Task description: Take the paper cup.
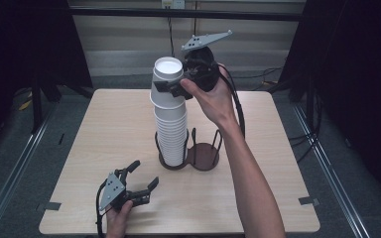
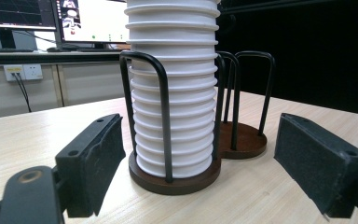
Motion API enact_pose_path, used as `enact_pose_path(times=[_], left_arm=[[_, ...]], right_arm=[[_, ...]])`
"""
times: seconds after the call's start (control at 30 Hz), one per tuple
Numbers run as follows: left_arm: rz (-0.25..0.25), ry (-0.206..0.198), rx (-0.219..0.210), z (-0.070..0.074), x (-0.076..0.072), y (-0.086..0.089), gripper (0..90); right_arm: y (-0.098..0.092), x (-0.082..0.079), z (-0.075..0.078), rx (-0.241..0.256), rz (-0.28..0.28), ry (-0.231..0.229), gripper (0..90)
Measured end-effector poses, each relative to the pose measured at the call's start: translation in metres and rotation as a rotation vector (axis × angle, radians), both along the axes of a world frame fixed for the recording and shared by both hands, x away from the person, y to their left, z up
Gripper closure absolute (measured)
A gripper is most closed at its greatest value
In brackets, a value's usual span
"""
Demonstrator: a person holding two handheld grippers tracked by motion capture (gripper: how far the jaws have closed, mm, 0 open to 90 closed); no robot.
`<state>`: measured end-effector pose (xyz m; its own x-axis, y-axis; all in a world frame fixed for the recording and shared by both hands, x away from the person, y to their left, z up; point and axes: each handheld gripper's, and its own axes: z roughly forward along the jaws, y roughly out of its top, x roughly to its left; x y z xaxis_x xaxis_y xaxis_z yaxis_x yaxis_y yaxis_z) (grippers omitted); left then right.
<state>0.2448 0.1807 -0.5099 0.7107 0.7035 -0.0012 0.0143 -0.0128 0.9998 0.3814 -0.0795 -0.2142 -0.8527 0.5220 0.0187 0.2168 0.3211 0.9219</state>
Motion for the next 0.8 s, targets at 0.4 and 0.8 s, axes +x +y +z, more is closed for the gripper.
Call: enact_pose_path(times=[0.4, 0.8], left_arm=[[0.001, -0.001, 0.003, 0.000, 0.000, 0.000, 15.6], [0.000, 0.000, 0.000, 0.000, 0.000, 0.000, 15.6]], right_arm=[[-0.008, -0.008, 0.008, 0.089, -0.004, -0.040, 21.4], [-0.019, -0.013, 0.012, 0.185, 0.008, -0.066, 21.6]])
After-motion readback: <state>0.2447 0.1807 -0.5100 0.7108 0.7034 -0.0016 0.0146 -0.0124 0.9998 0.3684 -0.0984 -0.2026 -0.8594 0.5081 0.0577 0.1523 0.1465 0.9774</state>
